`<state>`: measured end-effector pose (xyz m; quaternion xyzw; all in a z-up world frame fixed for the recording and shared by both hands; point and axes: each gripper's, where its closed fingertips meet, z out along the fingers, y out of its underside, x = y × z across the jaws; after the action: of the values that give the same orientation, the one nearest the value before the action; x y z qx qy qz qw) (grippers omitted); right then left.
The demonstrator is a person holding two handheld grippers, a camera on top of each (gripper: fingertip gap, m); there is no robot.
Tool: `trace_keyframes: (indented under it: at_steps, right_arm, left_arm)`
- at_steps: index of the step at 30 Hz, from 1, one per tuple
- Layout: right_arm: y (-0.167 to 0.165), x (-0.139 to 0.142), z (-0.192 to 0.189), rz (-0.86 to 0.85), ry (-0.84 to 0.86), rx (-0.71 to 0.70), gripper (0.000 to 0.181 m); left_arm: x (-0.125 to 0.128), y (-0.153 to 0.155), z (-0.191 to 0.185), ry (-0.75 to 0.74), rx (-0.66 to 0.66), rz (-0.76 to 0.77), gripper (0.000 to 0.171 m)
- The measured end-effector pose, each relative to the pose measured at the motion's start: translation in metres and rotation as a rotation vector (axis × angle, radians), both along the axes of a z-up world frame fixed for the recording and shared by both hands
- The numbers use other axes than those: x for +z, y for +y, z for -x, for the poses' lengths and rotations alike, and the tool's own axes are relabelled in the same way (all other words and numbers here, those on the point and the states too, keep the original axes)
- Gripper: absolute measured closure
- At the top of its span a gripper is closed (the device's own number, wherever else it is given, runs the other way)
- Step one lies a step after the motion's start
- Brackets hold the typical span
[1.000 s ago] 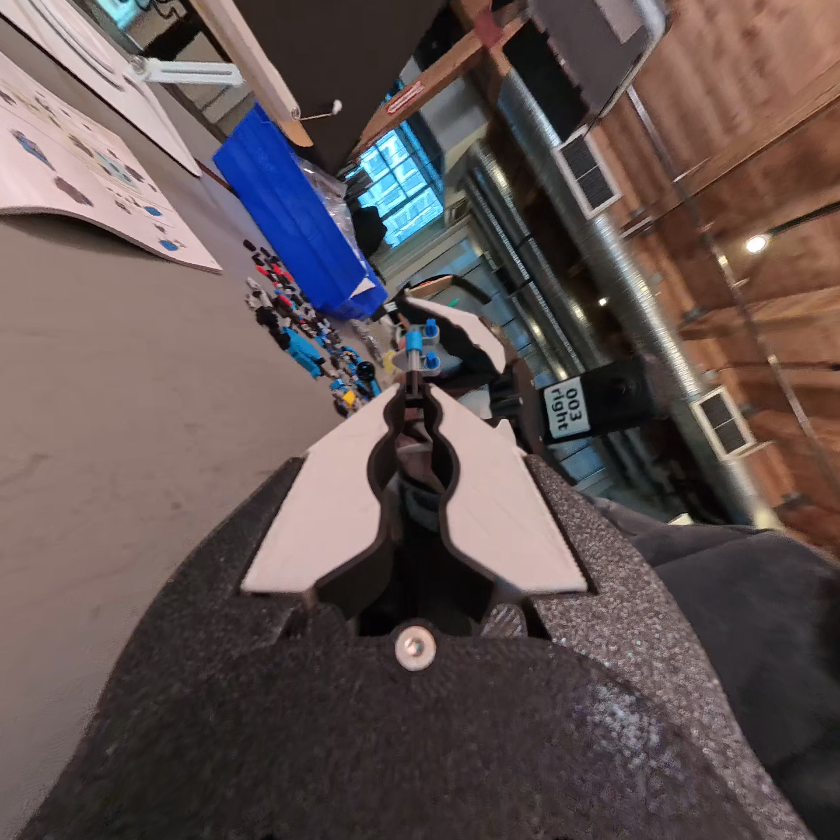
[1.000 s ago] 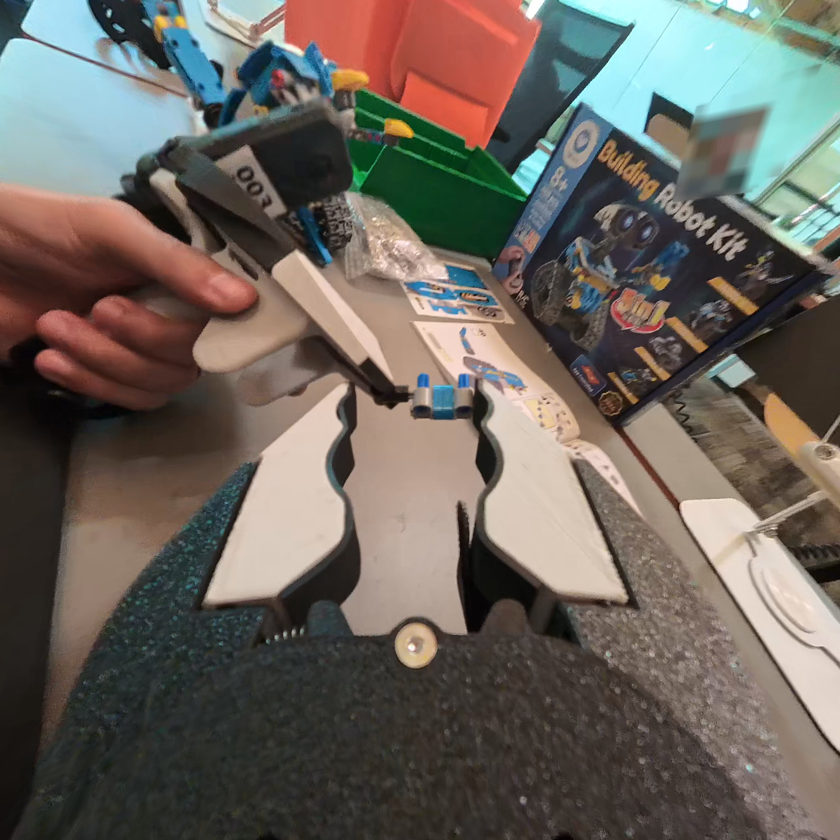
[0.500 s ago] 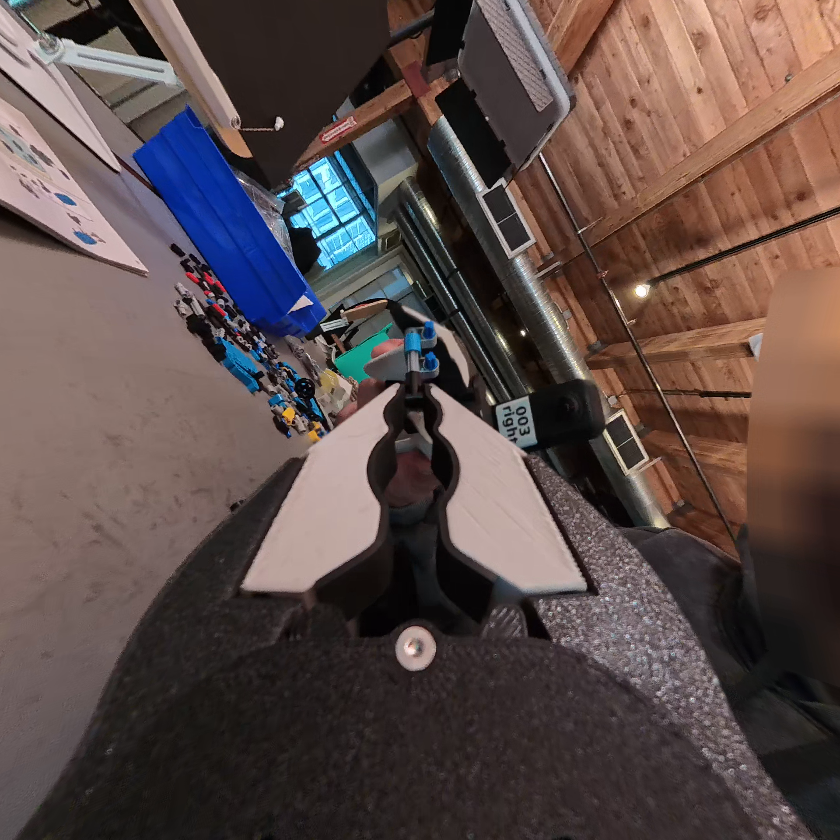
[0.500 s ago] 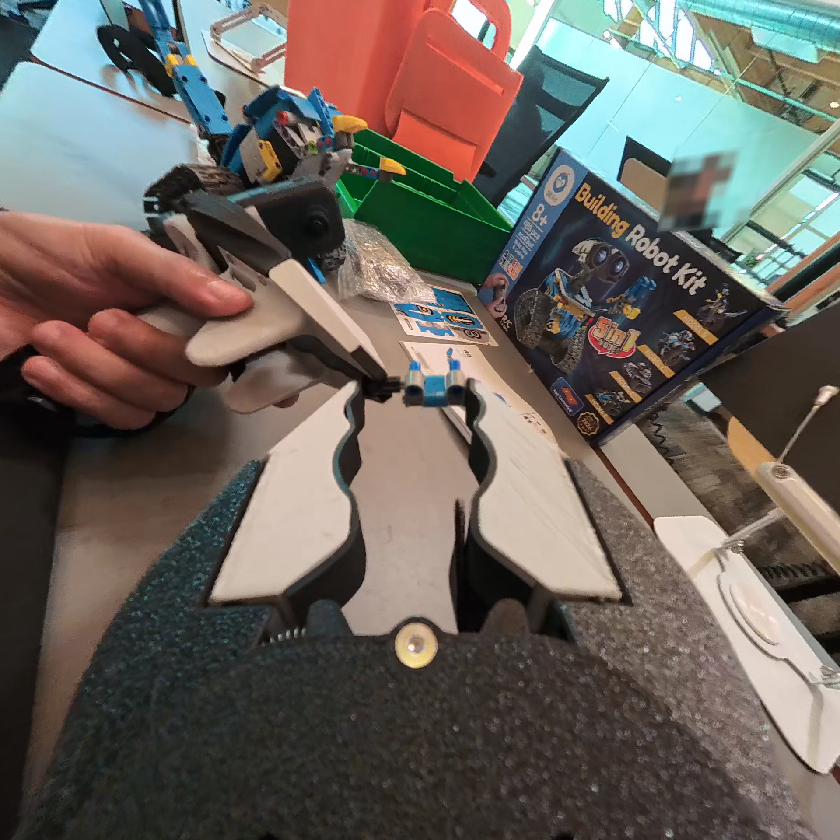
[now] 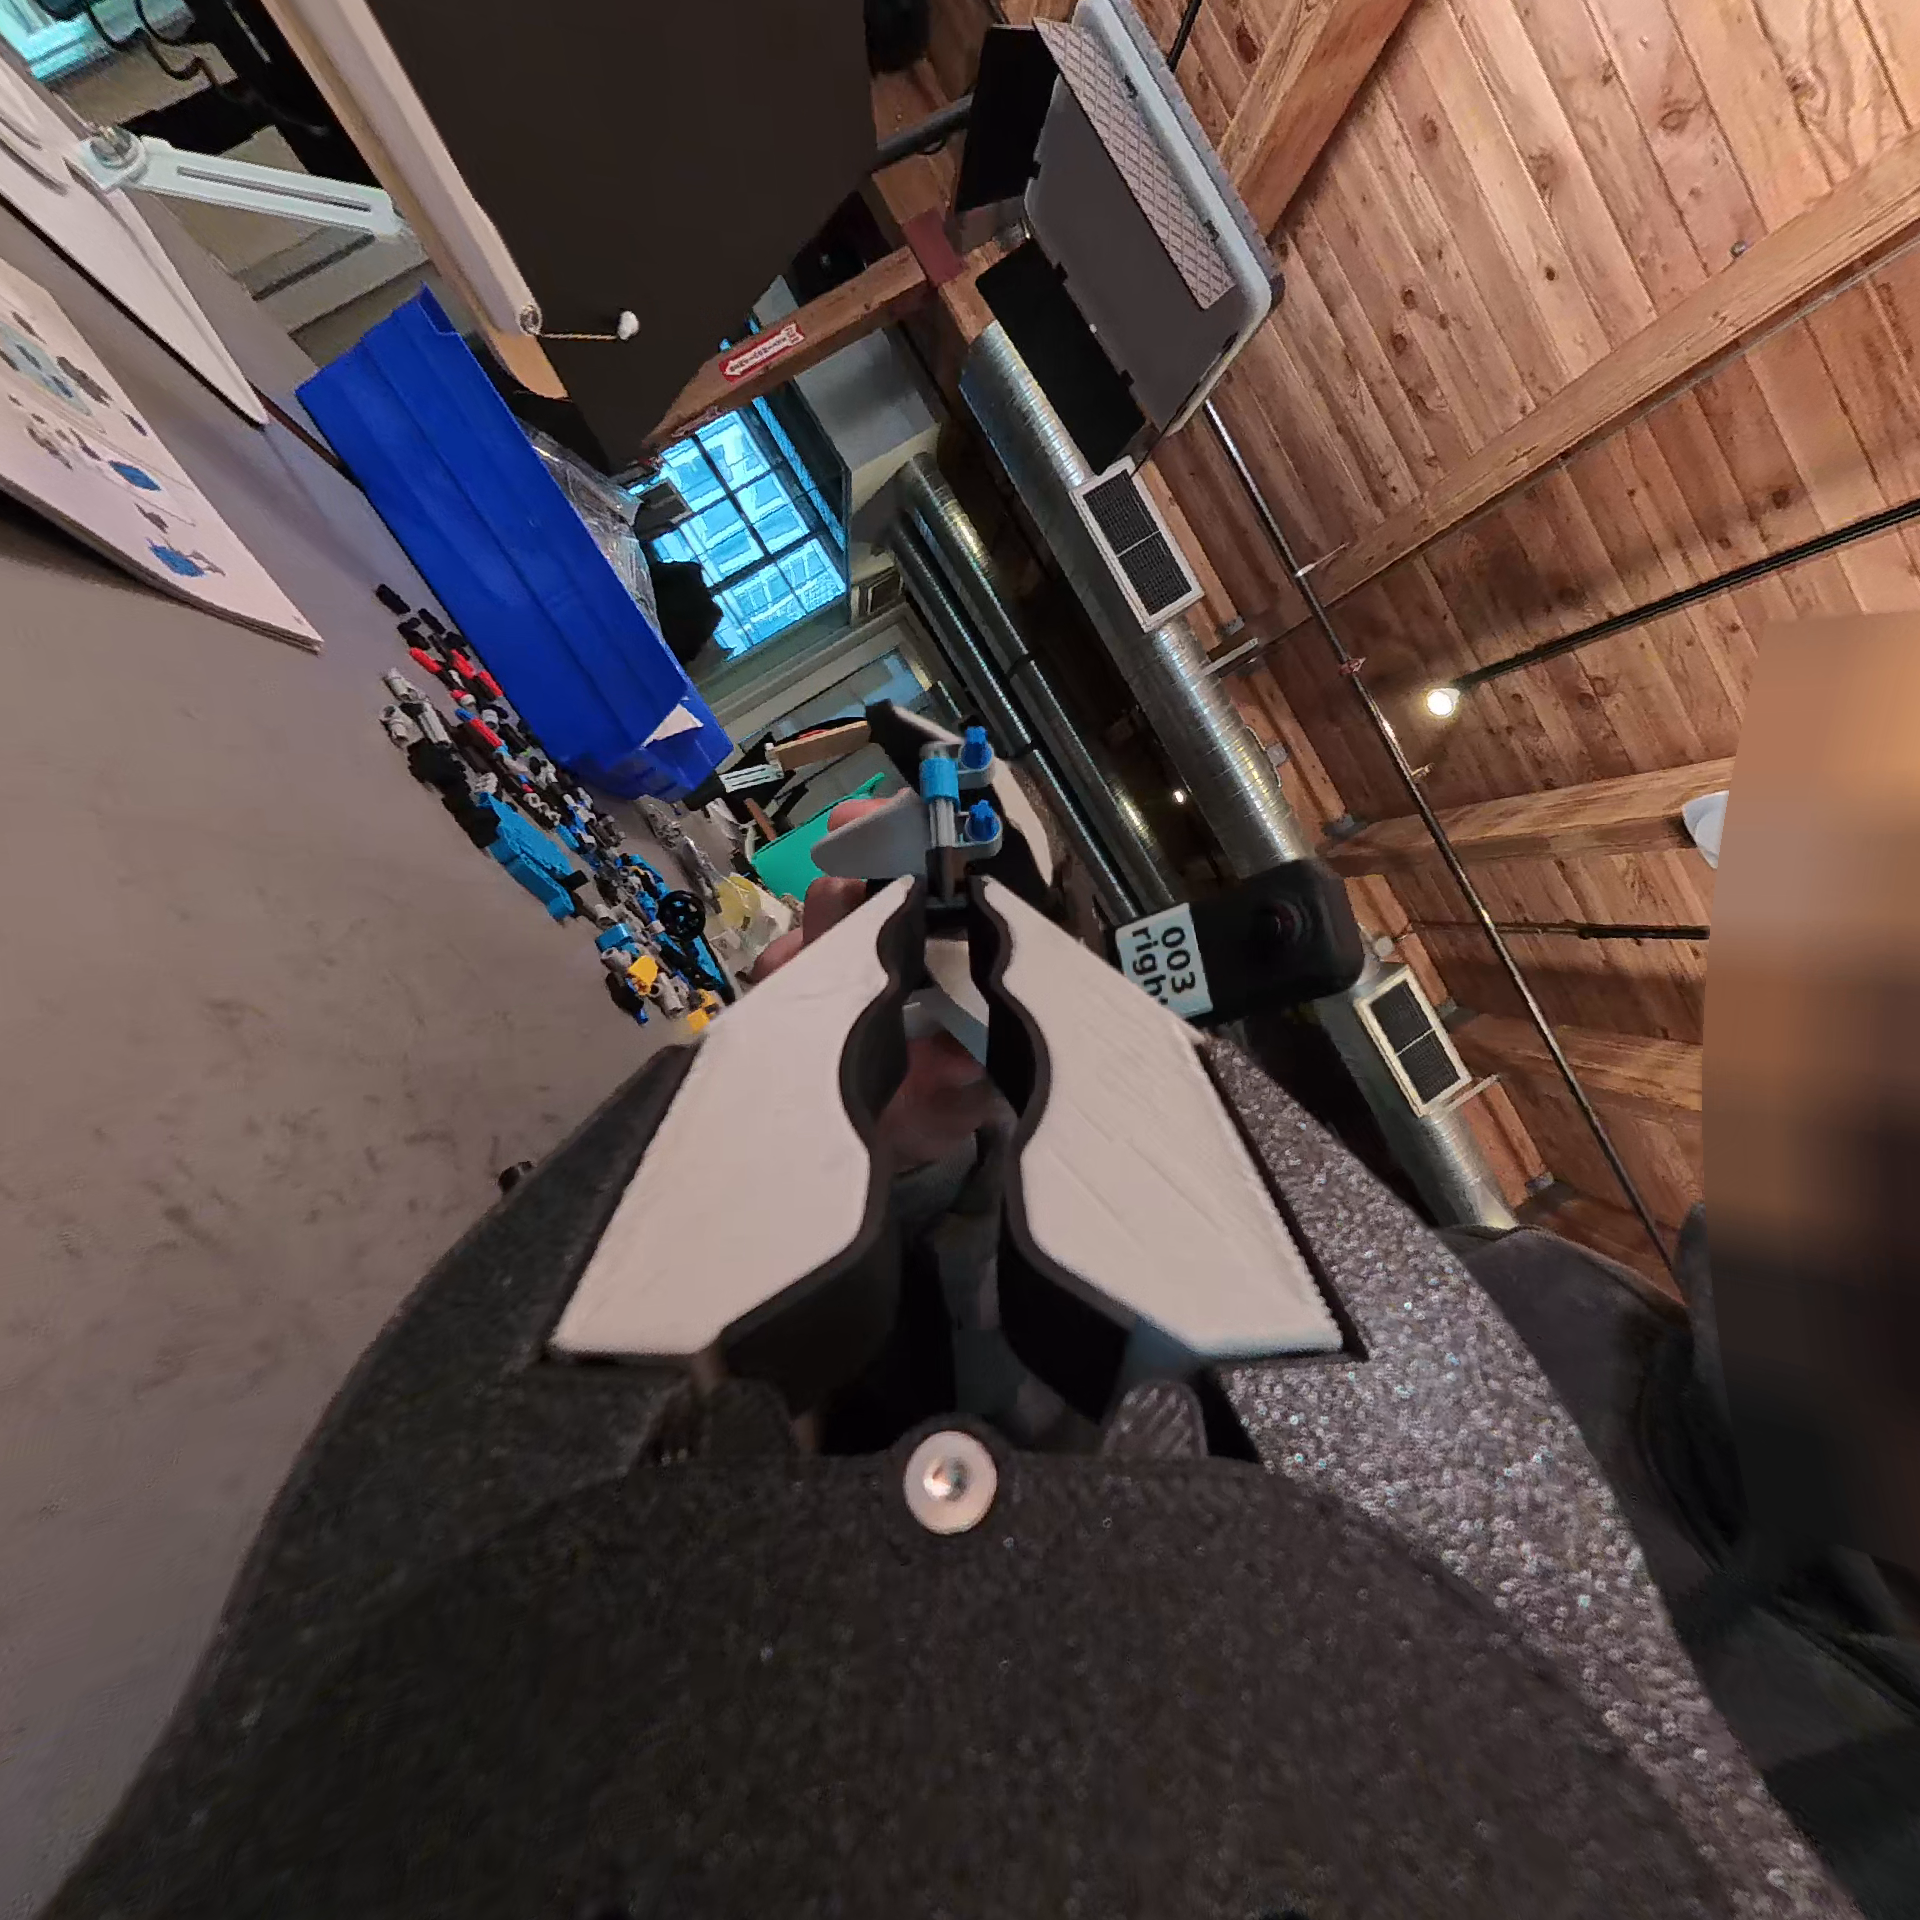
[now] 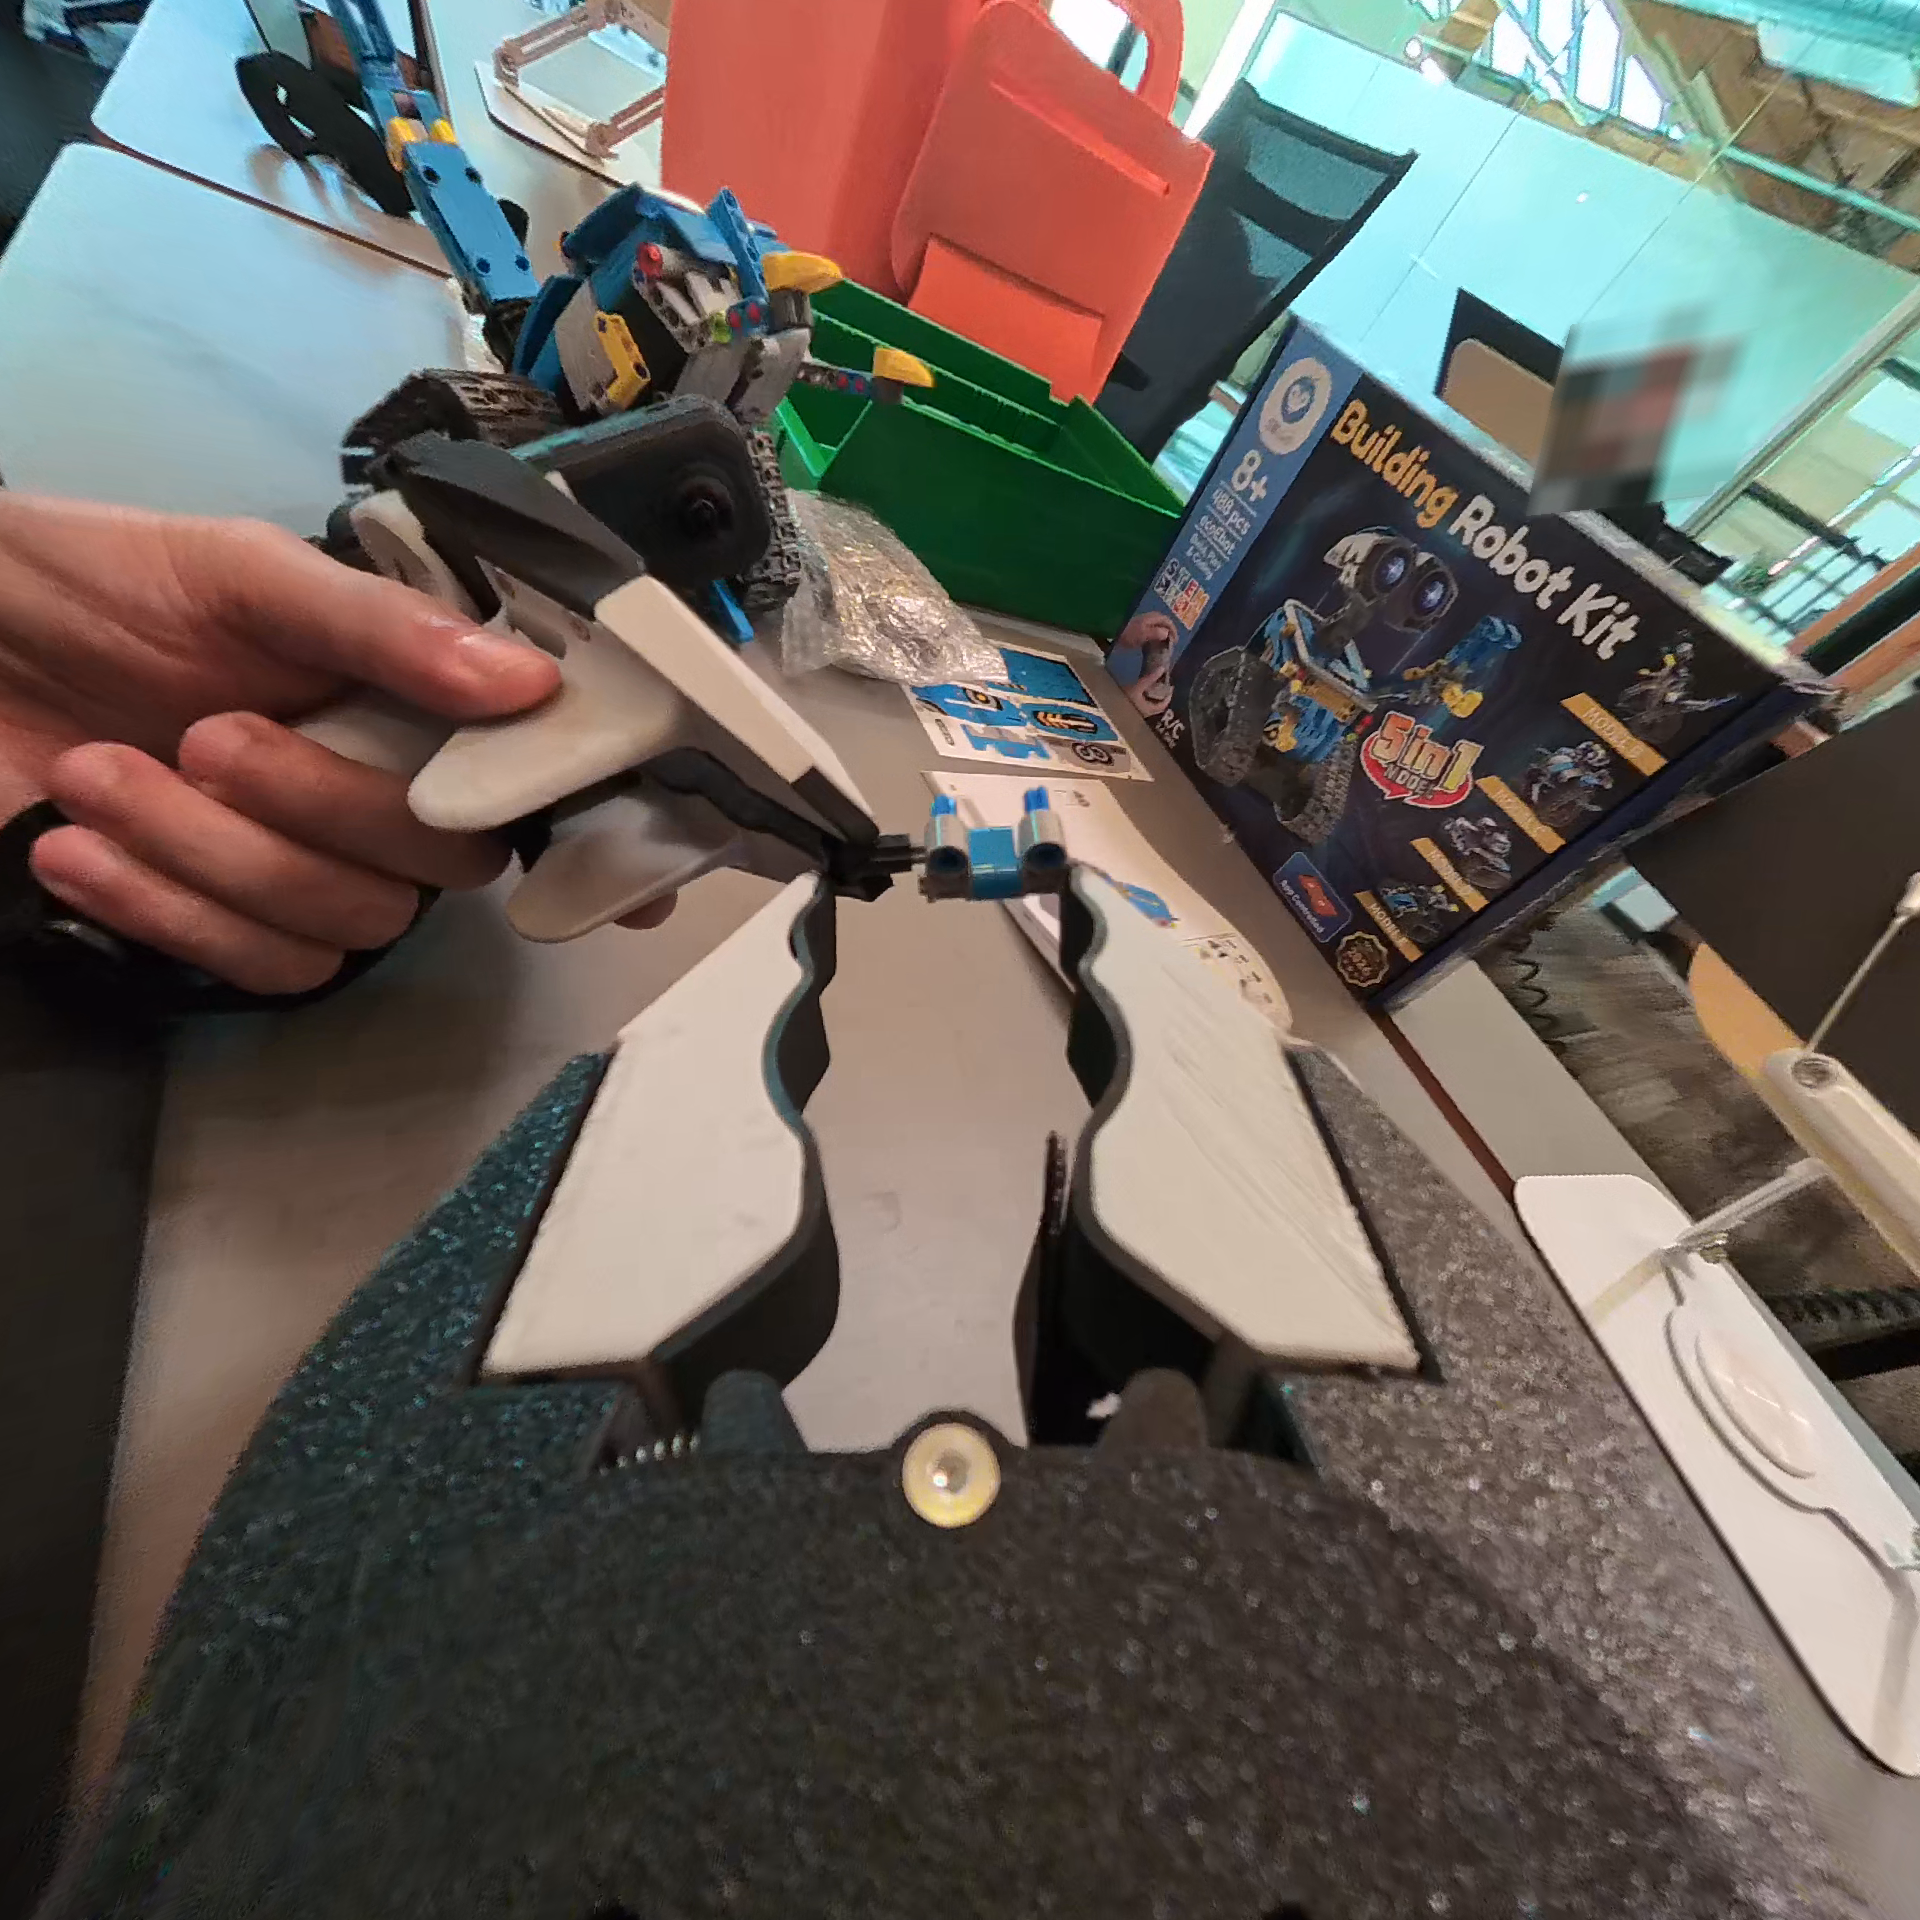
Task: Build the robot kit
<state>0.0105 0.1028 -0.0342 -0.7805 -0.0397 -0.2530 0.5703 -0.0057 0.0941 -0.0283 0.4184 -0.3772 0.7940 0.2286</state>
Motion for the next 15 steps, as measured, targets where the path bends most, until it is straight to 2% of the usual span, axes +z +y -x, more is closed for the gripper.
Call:
trace_keyframes:
  at_steps: [3, 4, 8, 10, 13, 15]
  right_arm:
    - [-0.003, -0.001, -0.001, 0.015, 0.005, 0.011, 0.143]
    - [-0.006, 0.000, -0.004, 0.012, -0.008, -0.005, 0.158]
    - [-0.008, -0.002, -0.004, 0.032, -0.045, 0.019, 0.157]
    - [-0.006, -0.002, -0.005, 0.015, -0.009, 0.016, 0.157]
    - [0.000, -0.001, 0.003, 0.014, -0.022, 0.024, 0.126]
    - [0.004, -0.001, 0.004, 0.011, -0.034, 0.000, 0.124]
  left_arm:
    - [-0.001, 0.002, 0.000, 0.001, 0.004, -0.003, 0.166]
    - [-0.002, 0.001, 0.000, 0.003, -0.004, -0.011, 0.166]
    - [-0.005, -0.001, -0.001, -0.007, 0.026, -0.073, 0.167]
    - [-0.001, 0.004, -0.002, -0.003, 0.030, -0.022, 0.166]
    - [-0.004, 0.006, -0.005, 0.017, 0.040, -0.013, 0.166]
    - [-0.004, 0.000, -0.003, 0.015, 0.020, -0.019, 0.166]
